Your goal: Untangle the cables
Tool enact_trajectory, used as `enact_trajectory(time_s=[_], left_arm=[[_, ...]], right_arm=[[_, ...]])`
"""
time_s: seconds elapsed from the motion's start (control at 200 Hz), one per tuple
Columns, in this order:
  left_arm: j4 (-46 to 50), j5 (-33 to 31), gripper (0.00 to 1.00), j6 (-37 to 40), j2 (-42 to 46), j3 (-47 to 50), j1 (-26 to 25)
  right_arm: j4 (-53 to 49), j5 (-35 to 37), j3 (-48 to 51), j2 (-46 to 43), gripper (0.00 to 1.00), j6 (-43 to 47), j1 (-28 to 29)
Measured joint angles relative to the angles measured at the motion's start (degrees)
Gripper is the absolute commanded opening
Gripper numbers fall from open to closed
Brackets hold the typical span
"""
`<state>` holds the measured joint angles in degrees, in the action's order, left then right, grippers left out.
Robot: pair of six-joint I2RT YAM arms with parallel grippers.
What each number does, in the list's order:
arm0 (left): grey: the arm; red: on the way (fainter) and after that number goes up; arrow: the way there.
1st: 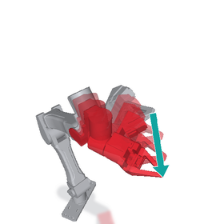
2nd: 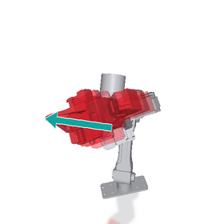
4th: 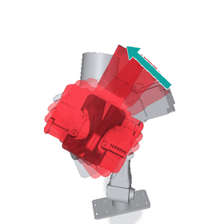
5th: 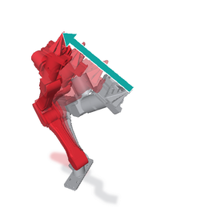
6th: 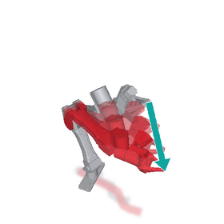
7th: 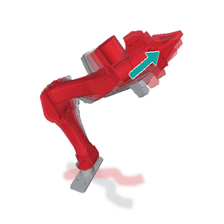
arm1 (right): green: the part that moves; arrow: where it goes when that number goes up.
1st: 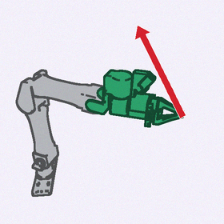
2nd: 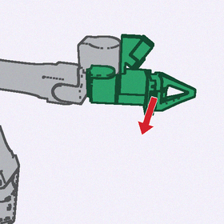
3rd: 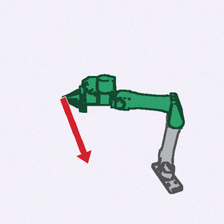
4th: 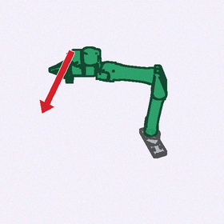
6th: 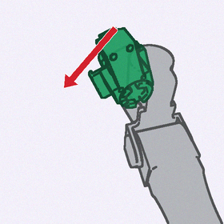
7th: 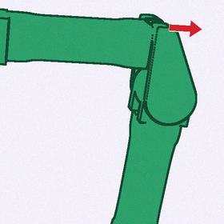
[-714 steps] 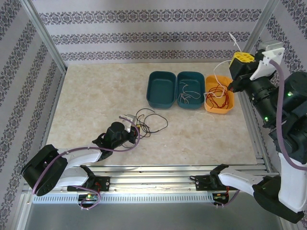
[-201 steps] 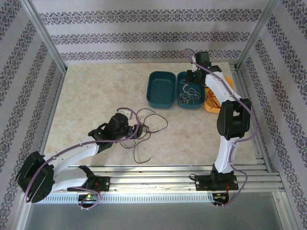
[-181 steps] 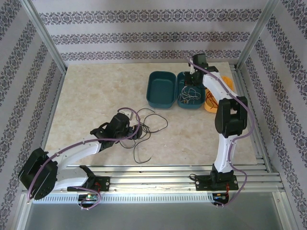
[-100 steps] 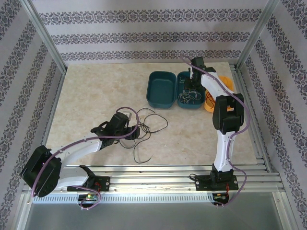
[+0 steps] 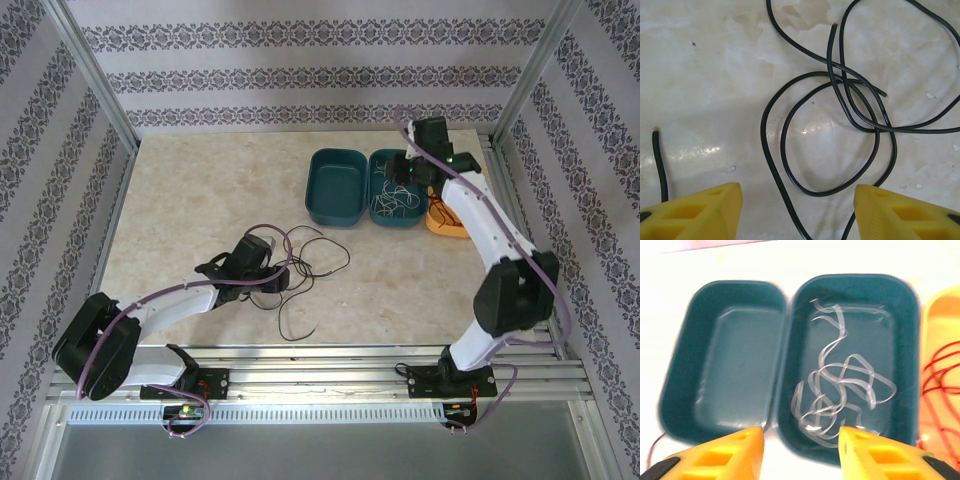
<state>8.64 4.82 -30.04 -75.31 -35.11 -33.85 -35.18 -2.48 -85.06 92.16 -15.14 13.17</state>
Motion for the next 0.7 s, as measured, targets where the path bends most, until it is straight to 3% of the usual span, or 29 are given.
enact_trajectory(time_s=[0.15, 0.335, 0.7], left_arm=[[-1.5, 1.2, 0.48, -0.6, -1.4, 0.0, 0.6], [-2.8, 1.6, 0.43, -0.9, -3.1, 0.1, 0.9], [-4.1, 1.4, 0.42, -2.2, -3.8, 1.7, 1.0]], right_arm=[[2.3, -0.1, 11.6, -8.0, 0.49, -3.6, 9.7], [3.3, 0.8, 20.8, -9.1, 0.49, -8.0, 20.2], [4.6, 7.3, 24.9, -2.7, 0.53, -16.0, 25.6]])
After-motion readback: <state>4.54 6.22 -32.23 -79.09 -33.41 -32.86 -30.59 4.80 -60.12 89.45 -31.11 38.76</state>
